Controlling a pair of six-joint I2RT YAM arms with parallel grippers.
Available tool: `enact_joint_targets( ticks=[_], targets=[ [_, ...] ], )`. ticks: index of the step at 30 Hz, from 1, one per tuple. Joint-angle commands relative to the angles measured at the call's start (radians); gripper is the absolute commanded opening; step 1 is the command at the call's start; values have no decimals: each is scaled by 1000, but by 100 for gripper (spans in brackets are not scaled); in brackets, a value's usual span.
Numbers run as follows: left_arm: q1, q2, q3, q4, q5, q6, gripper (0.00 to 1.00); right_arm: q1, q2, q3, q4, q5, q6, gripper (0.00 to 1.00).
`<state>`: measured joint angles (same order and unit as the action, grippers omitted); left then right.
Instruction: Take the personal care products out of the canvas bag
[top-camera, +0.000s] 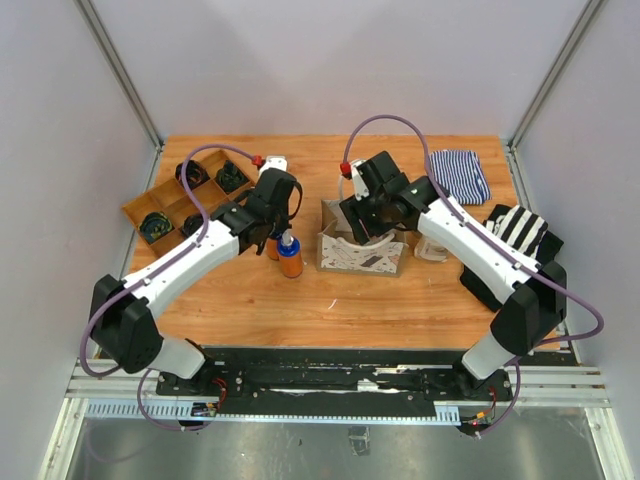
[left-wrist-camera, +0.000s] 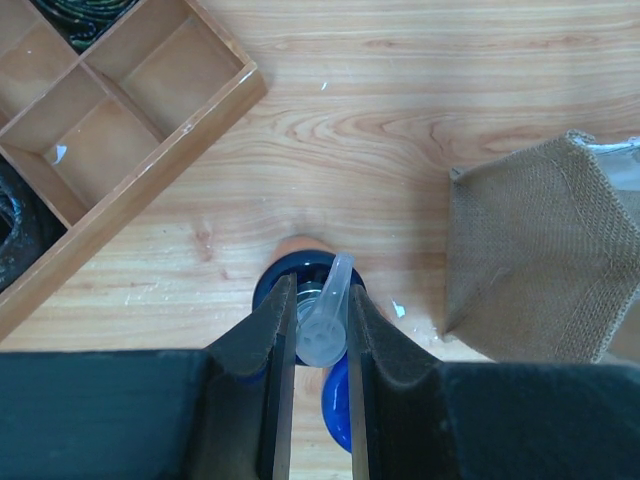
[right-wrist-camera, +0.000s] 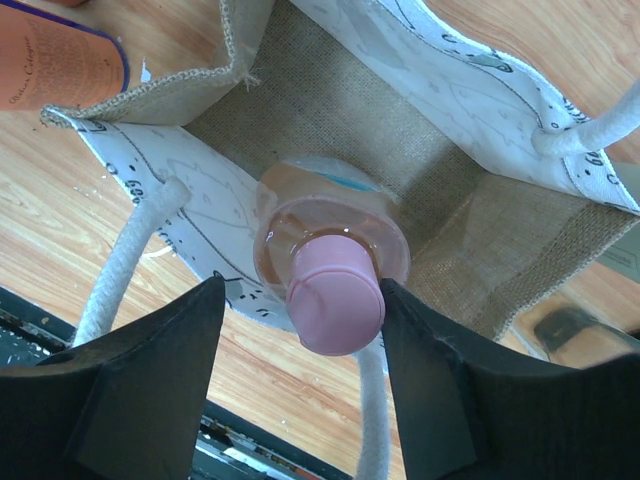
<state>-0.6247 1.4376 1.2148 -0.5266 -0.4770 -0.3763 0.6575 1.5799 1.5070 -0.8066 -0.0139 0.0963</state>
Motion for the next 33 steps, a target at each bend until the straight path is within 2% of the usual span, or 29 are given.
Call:
enact_joint_targets(
  ticks=[1, 4, 7, 14, 19, 21, 27, 33],
  targets=[
    [5, -72, -27, 91, -14, -31, 1, 20, 15, 17, 6, 48, 6, 64],
    [5, -100, -53, 107, -19, -37, 3, 20, 17, 24, 15, 57, 7, 64],
    [6, -111, -69, 108, -24, -39, 12, 20, 21, 28, 19, 76, 11, 61],
    [6, -146, -110, 111, -28, -62, 48, 21, 36, 40, 27, 80, 14, 54],
    [8, -171, -114, 104, -54, -64, 64, 21, 44, 45, 27, 84, 9, 47],
    [8, -178, -114, 104, -58, -64, 68, 20, 45, 45, 27, 86, 7, 41],
    [7, -194, -104, 92, -60, -64, 70, 21, 42, 76, 3, 99, -6, 16],
    [10, -228, -91, 78, -72, -70, 71, 21, 32, 142, -32, 115, -21, 6]
  ],
)
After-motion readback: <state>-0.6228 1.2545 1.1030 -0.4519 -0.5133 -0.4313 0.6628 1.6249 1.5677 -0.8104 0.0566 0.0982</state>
